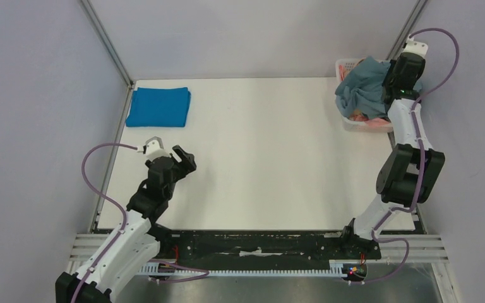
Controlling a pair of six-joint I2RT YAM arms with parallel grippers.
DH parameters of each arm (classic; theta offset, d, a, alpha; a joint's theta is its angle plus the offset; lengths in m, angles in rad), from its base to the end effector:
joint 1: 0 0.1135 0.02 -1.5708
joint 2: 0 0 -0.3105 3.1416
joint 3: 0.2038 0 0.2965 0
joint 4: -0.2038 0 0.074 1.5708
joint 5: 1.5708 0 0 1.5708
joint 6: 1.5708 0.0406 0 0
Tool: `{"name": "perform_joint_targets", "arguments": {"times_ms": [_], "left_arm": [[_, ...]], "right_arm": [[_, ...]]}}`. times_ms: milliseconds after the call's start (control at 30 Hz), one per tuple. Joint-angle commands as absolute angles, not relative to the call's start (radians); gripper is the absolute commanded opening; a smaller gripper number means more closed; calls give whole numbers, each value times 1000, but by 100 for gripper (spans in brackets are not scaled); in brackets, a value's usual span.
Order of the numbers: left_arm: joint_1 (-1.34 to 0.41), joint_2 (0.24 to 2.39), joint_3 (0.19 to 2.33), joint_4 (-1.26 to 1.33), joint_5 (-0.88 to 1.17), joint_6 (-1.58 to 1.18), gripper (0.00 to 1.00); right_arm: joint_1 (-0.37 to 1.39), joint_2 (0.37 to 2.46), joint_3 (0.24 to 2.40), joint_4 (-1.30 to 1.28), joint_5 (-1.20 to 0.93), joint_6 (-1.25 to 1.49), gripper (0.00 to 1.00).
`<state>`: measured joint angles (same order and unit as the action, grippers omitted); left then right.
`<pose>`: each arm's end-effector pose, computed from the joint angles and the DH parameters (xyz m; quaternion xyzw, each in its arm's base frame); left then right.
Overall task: Fold and stack the t-shirts
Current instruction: Grab crumpled tshirt from bin with the right arm, then move the tshirt to the center of the board
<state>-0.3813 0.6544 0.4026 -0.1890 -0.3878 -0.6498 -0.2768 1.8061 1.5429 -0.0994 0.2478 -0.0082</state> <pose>0.1642 -0.0493 0.2407 -0.2132 0.8075 -0.1174 0.5373 0.4728 -0.1447 0.3576 0.1789 0.7999 -0.1807 0.5435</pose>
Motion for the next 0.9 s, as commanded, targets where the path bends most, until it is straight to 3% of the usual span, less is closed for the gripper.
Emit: {"name": "perform_joint_targets", "arguments": {"times_ms": [0,300,500,600,867], "left_arm": [[-379,626,434,-190,-448,-694,86],[-379,589,418,-192,-454,-700,86],[-379,599,417,-181,-451,-700,86],[-380,617,414,-158,-423,-696,86],[-380,649,445,-154,-285,-667,86]], "right_arm": [[-286,1669,1620,-9,264,-1,0],[-286,1603,1742,58,152,90,0],[-279,1518,1769,63,-138,256,0],[-191,1444,1735,61,-280,241,0],[167,1311,1617,18,-385,193,0]]}}
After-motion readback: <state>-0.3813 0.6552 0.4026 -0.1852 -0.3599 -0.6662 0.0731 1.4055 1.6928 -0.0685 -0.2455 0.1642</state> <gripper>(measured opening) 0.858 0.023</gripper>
